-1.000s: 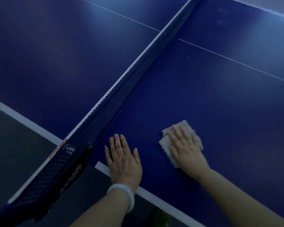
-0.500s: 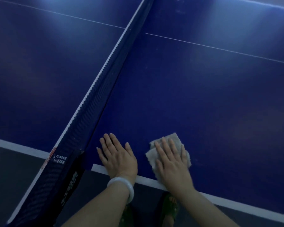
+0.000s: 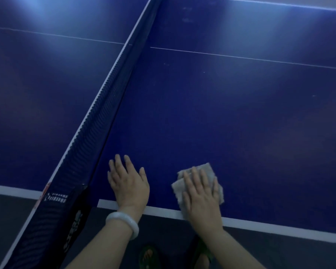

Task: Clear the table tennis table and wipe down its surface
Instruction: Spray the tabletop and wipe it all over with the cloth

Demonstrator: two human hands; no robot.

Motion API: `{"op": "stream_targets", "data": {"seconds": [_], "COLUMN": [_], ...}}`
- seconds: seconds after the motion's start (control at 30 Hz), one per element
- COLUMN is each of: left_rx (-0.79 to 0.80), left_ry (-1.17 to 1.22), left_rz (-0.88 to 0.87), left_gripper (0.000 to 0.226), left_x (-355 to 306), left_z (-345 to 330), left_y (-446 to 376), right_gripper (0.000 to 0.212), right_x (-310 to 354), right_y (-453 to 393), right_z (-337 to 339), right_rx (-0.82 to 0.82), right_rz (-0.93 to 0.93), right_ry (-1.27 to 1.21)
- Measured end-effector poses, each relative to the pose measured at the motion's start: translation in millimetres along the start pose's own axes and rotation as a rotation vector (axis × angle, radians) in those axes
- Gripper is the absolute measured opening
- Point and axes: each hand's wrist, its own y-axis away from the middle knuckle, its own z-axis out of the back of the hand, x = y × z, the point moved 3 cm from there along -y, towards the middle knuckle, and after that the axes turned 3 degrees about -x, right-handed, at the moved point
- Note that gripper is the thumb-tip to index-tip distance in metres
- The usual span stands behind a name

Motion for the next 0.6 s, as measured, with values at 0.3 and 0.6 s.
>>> {"op": "stream_targets", "data": {"seconds": [0.3, 0.6], "left_rx": [0.123, 0.04], "left_ry": [0.008, -0.161], "left_rz": [-0.14, -0.138], "left_gripper": [0.067, 0.074], "left_x": [-83.9, -100.8], "left_z": [-25.4, -54.7], "left_y": [-14.2, 7.5], "right_gripper": [0.061, 0.06], "right_x": [-167.0, -98.1], "right_y": [27.6, 26.6], "right_z": [24.1, 13.7], "right_rx": [0.091, 0.03], "right_rz": [-0.196, 0.2], "right_ry": [0.199, 0.139]}}
